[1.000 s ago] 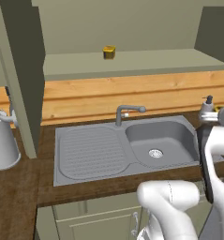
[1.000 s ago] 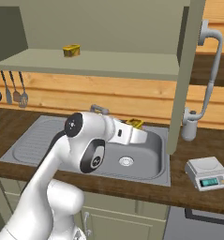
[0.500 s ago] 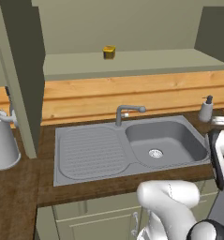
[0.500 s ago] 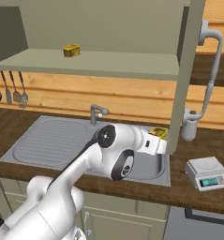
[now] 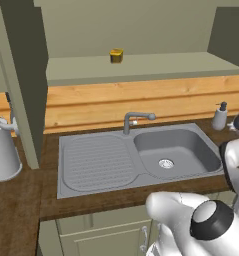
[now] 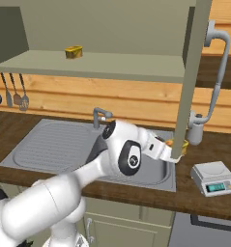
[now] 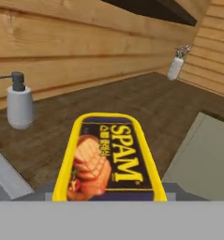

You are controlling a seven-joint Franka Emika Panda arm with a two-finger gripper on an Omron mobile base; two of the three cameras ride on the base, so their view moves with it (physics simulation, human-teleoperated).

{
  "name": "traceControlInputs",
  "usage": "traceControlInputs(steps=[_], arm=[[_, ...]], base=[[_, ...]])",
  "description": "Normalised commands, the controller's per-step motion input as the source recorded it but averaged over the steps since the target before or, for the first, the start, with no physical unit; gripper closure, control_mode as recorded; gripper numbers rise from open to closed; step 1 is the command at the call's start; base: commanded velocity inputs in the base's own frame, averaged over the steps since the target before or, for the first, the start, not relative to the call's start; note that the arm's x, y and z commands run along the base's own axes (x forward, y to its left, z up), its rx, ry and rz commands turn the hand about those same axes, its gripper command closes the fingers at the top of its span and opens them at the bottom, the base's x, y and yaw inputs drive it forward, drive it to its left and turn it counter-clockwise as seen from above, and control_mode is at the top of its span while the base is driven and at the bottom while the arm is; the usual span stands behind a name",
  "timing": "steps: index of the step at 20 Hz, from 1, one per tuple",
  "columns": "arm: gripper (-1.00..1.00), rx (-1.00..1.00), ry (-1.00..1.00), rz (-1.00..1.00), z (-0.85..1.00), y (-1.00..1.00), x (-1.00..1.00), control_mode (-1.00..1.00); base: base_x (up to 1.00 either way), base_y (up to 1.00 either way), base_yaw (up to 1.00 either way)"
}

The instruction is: Pick the canned food and place it on the digital scale for weighing, and close the cabinet.

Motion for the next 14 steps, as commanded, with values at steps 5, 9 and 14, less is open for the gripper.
traceControlInputs(steps=[5, 9, 14], arm=[[1.00, 0.00, 0.13, -0.14, -0.02, -0.59, 0.00, -1.00], [1.00, 0.03, 0.06, -0.03, -0.06, -0.44, 0.00, -1.00], [1.00, 0.06, 0.00, 0.00, -0.26, -0.39, 0.00, -1.00]], base=[[0.00, 0.00, 0.00], [0.00, 0.00, 0.00], [0.00, 0.00, 0.00]])
